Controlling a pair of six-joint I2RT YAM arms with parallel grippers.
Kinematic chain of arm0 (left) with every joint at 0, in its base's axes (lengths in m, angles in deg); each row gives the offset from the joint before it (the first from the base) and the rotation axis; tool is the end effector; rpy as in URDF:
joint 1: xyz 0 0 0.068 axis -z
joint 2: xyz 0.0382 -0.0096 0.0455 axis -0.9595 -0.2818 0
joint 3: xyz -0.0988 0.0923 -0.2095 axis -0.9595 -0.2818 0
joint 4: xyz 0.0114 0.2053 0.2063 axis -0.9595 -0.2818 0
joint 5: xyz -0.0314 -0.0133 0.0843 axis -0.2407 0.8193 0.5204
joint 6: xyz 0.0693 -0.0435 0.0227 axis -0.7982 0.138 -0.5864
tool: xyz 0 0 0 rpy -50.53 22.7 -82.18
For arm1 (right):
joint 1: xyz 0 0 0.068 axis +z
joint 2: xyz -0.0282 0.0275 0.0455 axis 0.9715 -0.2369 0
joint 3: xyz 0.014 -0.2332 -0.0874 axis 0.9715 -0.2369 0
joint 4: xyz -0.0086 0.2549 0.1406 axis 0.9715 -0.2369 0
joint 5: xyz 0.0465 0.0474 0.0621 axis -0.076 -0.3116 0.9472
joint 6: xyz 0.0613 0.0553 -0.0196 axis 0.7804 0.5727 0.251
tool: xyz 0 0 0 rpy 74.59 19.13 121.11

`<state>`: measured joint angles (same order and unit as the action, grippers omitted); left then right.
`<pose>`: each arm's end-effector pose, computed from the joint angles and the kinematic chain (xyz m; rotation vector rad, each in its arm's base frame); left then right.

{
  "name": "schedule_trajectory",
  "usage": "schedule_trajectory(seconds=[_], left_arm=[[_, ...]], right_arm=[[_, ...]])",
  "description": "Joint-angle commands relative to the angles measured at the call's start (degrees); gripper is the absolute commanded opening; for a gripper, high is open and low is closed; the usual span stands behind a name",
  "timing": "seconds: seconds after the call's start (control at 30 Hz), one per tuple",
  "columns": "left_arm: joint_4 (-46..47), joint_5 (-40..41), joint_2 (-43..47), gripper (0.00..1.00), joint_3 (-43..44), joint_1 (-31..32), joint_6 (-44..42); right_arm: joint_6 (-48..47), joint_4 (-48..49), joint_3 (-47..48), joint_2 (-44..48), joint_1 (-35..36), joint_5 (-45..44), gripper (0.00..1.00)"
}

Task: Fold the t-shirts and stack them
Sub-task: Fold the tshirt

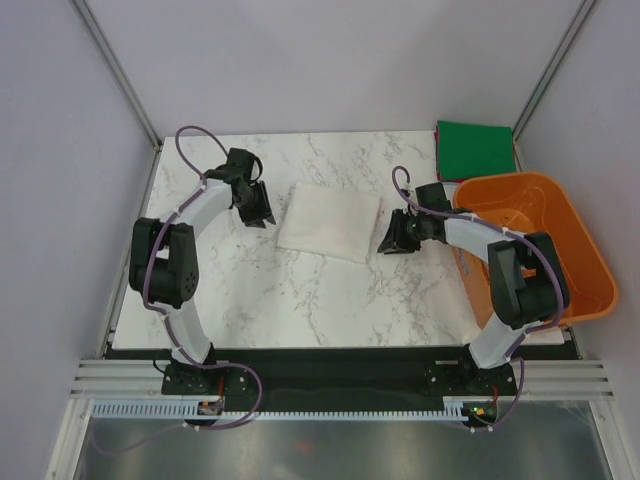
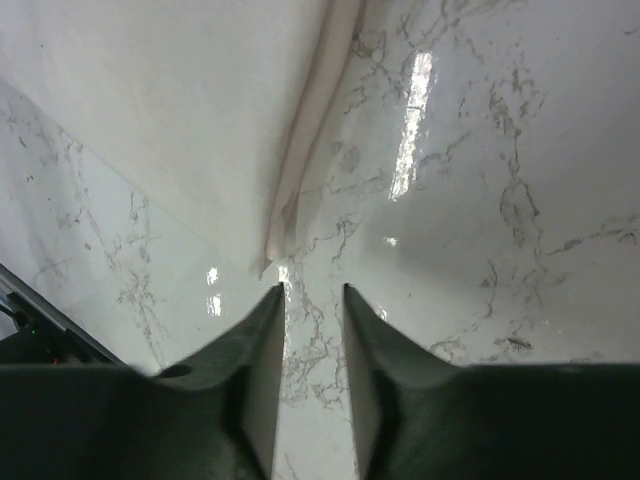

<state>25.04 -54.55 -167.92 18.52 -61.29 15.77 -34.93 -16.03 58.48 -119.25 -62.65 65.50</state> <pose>0.4107 -0.1003 0.1289 -0.3187 2.7462 -0.3816 0.3514 0.1200 0.0861 0.0434 2.6446 0.8403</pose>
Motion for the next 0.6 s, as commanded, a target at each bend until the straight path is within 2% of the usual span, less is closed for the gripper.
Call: schedule_trajectory(seconds=[0.0, 0.03, 0.07, 0.17, 0.23, 0.33, 0.57], left_arm=[[-2.98, 1.25, 4.41, 0.40, 4.77, 0.14, -1.80], [-2.89, 0.03, 4.58, 0.40, 5.30, 0.23, -1.71], [-2.54, -3.12, 4.50, 0.40, 6.44, 0.40, -1.45], [-0.61, -11.83, 2.05, 0.40, 9.33, 2.60, -1.45], [0.10, -13.52, 0.81, 0.40, 10.22, 4.79, -0.40], [1.59, -11.86, -1.73, 0.40, 10.32, 7.17, 0.57], [2.12, -3.86, -8.41, 0.40, 6.72, 7.35, 2.42]], right_arm=[[-1.05, -5.07, 5.71, 3.38, 0.58, -0.20, 0.28], [-1.57, -5.51, 6.77, 3.03, 1.63, 0.32, 0.22], [-1.75, -5.52, 7.83, 2.77, 2.17, 1.55, 0.12], [-2.37, -5.43, 12.05, -0.12, 3.84, 4.36, 0.05], [-2.81, -5.17, 14.95, -3.36, 4.71, 6.12, 0.05], [-3.69, -4.64, 16.71, -7.67, 5.42, 8.06, 0.08], [-6.32, -3.85, 14.16, -12.61, 5.25, 1.66, 0.15]])
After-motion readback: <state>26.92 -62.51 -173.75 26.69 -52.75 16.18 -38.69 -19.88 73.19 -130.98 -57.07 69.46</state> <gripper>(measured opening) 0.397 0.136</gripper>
